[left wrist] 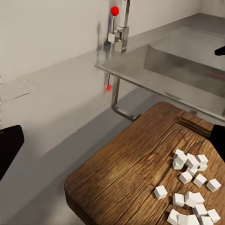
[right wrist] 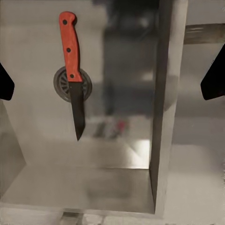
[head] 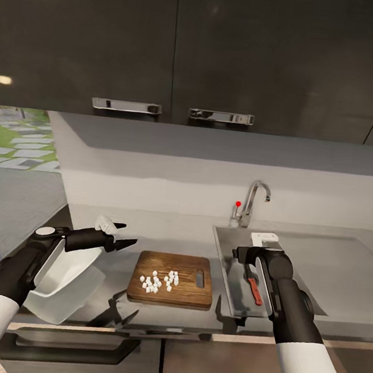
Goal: In the kitchen, take the Vidalia onion out of the sink, dice it on the chopping board with the paring knife, put the diced onion into the bowl on the countertop, then place both the paring knife and the chopping board into the sink.
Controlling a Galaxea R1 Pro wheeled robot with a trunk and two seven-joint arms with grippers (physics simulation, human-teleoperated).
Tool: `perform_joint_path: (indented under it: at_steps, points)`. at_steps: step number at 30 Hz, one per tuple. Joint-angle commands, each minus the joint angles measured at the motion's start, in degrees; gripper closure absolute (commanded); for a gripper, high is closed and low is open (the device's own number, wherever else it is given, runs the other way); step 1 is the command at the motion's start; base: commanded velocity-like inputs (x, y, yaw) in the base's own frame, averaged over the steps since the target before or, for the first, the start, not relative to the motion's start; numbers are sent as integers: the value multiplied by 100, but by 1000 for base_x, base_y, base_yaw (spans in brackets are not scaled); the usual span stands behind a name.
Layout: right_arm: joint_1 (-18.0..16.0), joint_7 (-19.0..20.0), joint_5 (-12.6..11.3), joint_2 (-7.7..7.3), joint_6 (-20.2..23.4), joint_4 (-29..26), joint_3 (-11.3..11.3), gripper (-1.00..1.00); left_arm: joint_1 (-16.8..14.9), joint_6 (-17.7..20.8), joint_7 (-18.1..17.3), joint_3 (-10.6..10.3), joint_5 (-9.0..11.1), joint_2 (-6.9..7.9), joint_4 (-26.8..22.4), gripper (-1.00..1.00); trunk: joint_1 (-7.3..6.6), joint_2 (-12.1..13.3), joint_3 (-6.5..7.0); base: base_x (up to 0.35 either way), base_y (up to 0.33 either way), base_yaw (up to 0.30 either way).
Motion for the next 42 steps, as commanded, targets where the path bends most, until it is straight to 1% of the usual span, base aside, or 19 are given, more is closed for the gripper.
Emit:
perform_joint_path:
  at_steps: [1,7,10,14,21,30,35,42]
  points:
    - [-5,-3,28,1,28,-3,7,-100,-4,58,2,-15,55,7,0,-100,1,-6,-2,0,72,0]
    - [-5,-3,28,1,28,-4,4,-100,-6,58,2,-11,55,7,0,-100,1,-6,4,-27,45,0]
    - [-5,-3,28,1,28,-5,3,-100,-6,58,-2,-15,55,7,-6,-100,1,-6,4,-195,175,0]
    - [-5,-3,28,1,28,-2,4,-100,-6,65,2,-17,55,7,-166,-100,1,-6,4,-253,214,0]
    - [-5,2,28,1,28,-1,8,-100,-5,66,7,-16,55,7,-184,-100,1,-6,4,-178,142,0]
    - [-5,5,28,1,26,0,11,-100,-8,66,9,-17,55,7,-184,-100,1,-6,4,-6,7,0]
    - [-5,5,28,1,22,0,12,-100,-8,66,11,-17,55,7,-189,-100,1,-6,4,184,101,0]
    - [-5,6,19,1,20,7,12,-100,-8,74,3,-17,55,7,-193,-100,1,-6,4,20,65,0]
